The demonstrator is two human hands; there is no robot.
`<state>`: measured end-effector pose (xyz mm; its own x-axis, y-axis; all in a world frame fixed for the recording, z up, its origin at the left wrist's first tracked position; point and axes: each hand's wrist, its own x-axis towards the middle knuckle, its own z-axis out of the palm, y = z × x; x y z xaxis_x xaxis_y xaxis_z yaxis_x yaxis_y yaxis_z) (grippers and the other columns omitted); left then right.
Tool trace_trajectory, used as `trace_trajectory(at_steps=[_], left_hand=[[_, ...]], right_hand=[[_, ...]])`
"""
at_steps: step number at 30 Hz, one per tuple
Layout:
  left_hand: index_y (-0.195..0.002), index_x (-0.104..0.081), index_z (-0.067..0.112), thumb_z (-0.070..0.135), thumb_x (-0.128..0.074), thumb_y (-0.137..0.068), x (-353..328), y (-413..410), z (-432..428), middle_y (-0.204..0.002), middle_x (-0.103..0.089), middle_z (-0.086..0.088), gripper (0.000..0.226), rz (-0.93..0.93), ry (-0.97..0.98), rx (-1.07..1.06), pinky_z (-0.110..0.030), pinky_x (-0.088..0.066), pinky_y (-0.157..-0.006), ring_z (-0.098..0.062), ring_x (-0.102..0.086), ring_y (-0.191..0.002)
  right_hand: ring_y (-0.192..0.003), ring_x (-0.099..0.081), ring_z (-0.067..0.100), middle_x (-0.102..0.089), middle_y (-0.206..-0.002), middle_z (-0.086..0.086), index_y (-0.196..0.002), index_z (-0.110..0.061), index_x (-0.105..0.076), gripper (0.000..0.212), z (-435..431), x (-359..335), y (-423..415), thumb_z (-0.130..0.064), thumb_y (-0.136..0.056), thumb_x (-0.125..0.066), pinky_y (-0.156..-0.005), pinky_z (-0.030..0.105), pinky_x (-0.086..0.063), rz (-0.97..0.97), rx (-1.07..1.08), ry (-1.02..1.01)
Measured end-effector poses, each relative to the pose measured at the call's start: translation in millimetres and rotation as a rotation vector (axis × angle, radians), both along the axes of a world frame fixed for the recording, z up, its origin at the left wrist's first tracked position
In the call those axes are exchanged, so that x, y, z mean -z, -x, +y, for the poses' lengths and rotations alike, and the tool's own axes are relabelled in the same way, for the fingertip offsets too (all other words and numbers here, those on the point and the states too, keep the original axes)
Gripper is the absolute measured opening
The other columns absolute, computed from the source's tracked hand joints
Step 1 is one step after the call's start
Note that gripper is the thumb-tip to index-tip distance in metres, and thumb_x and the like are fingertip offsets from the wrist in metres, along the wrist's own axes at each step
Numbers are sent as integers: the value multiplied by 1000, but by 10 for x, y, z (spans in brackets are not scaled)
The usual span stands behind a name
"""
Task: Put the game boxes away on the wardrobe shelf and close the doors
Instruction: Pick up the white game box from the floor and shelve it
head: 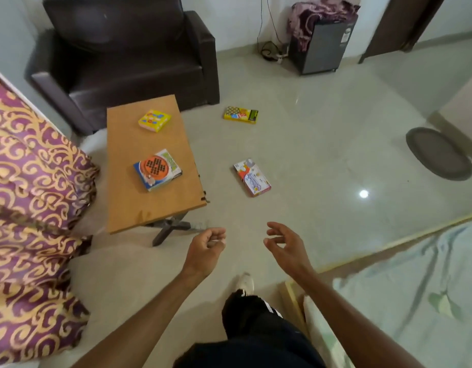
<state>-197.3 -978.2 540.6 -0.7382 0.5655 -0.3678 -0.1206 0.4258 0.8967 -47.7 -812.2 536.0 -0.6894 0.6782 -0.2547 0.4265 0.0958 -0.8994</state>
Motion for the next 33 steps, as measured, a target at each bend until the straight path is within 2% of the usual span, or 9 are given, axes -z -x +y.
trace_trajectory(at_steps=[5,9,12,15,20,25,27,30,33], left_hand=[[-105,-67,24,13,-63,-85,-45,1053,1019,-103,-70,5,23,30,17,-18,-29,-54,-88,-10,-65,-97],[-106,-67,22,10,-62,-86,29,1837,1838,-105,-70,1,24,-8,14,-55,-27,-53,-77,-8,-65,-91],[-105,-68,21,8,-62,-86,234,2396,2457,-105,-71,0,24,-25,18,-62,-20,-51,-80,-10,-66,-95],[-111,-68,14,8,-61,-88,523,2945,3072,-104,-70,2,25,-27,60,-58,-16,-49,-80,-10,-66,-95],[-109,-68,18,17,-60,-88,1218,3784,4050,-105,-70,5,23,-104,217,-68,-27,-52,-89,-11,-67,-95],[-109,-67,18,16,-57,-85,2372,4299,4867,-106,-70,2,26,-269,421,-79,-29,-51,-91,-15,-65,-93],[-108,-66,16,20,-54,-79,2928,4427,5108,-108,-70,0,32,-313,475,-35,-32,-52,-90,-18,-65,-97],[-102,-66,18,30,-48,-66,4088,4564,5443,-106,-71,0,43,-412,547,-70,-37,-53,-90,-20,-66,-99],[-99,-67,23,30,-56,-72,5448,4558,5715,-105,-71,1,31,-446,652,-186,-31,-50,-90,-19,-65,-102]], right_hand=[[-77,-65,2,-67,-105,1,-119,-22,-62,38,1126,-67,1103,-12,-84,-69,-63,8,-49,-57,-56,-24],[-74,-63,-3,-66,-103,-1,-119,-22,-61,38,1966,-92,1933,-13,-83,-69,-62,5,-46,-90,-107,-46],[-72,-62,-6,-66,-103,-1,-119,-21,-61,37,2618,16,2538,-14,-83,-69,-62,6,-47,-127,-137,-69],[-77,-64,3,-66,-103,-3,-120,-23,-60,38,3255,240,3100,-17,-84,-69,-62,8,-46,-199,-181,-86],[-79,-65,7,-66,-103,-2,-120,-24,-61,38,4280,860,4032,-20,-83,-70,-70,19,-48,-357,-236,-27],[-84,-66,12,-66,-105,-2,-119,-29,-63,39,5139,2178,4825,-22,-81,-70,-79,30,-55,-525,-341,50],[-89,-66,15,-67,-108,1,-118,-28,-64,40,5341,2831,5033,-21,-79,-69,-83,28,-52,-589,-368,77],[-98,-64,18,-66,-114,3,-121,-26,-63,43,5617,4108,5282,-23,-79,-69,-85,23,-46,-683,-492,77],[-109,-60,25,-61,-120,9,-125,-25,-60,46,5843,5549,5403,-26,-81,-68,-95,29,-45,-771,-661,46]])
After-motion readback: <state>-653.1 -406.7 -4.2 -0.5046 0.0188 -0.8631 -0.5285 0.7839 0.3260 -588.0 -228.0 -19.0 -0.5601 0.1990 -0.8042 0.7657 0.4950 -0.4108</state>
